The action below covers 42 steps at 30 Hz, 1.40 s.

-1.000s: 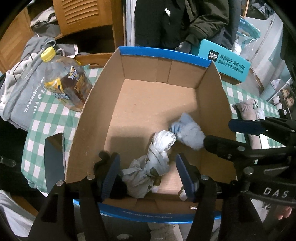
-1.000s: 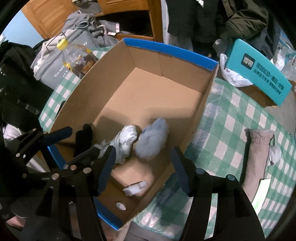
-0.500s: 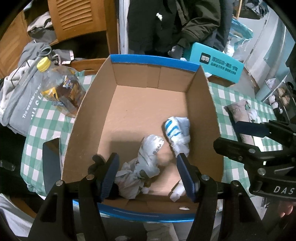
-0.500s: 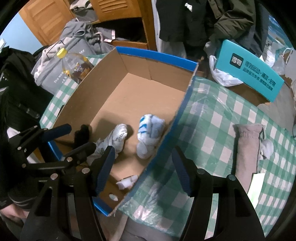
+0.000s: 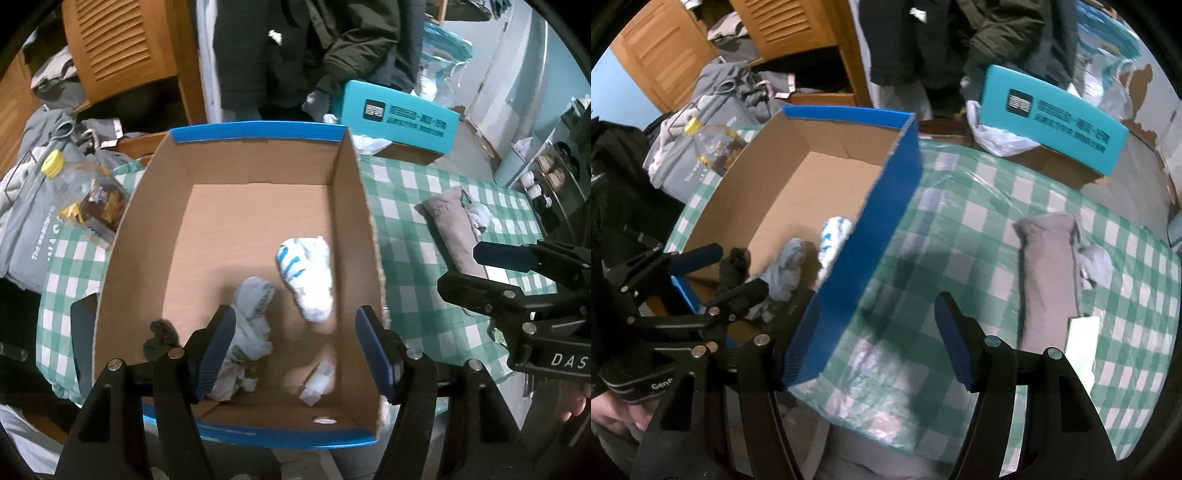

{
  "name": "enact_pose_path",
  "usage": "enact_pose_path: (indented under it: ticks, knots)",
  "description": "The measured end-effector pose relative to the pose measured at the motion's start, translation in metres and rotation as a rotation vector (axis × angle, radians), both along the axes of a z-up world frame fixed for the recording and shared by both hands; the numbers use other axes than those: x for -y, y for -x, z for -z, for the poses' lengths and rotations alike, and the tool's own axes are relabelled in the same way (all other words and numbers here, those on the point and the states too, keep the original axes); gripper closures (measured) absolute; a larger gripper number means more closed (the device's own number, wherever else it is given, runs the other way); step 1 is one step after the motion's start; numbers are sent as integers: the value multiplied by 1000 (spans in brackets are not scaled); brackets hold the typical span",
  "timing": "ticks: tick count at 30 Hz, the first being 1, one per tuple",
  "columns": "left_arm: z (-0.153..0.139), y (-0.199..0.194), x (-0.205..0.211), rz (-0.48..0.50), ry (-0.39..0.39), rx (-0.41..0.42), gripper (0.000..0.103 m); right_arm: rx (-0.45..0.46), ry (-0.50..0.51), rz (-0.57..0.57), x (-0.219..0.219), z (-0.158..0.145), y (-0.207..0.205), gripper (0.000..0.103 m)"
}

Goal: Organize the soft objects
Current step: 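Move both tools back over the table toward the grey sock and green pad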

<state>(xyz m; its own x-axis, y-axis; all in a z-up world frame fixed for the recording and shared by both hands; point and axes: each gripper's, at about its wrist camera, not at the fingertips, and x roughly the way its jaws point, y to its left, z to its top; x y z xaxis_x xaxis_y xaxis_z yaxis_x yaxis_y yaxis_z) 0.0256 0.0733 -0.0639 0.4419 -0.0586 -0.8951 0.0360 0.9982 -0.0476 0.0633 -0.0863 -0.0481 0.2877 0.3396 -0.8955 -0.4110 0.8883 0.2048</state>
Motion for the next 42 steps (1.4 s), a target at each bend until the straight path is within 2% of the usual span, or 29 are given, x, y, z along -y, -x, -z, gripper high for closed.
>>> enact_pose_path:
  ticks: [18, 31, 35, 42]
  knots:
    - [2, -4, 76, 125, -9, -15, 34, 2, 18, 136, 96, 7, 4, 38]
    - [16, -13, 118, 174, 34, -65, 34, -18, 47, 225, 160, 20, 3, 38]
    - [20, -17, 128, 178, 54, -76, 34, -32, 53, 258, 180, 26, 1, 38]
    - [33, -23, 148, 199, 52, -103, 34, -69, 86, 252, 194, 46, 1, 38]
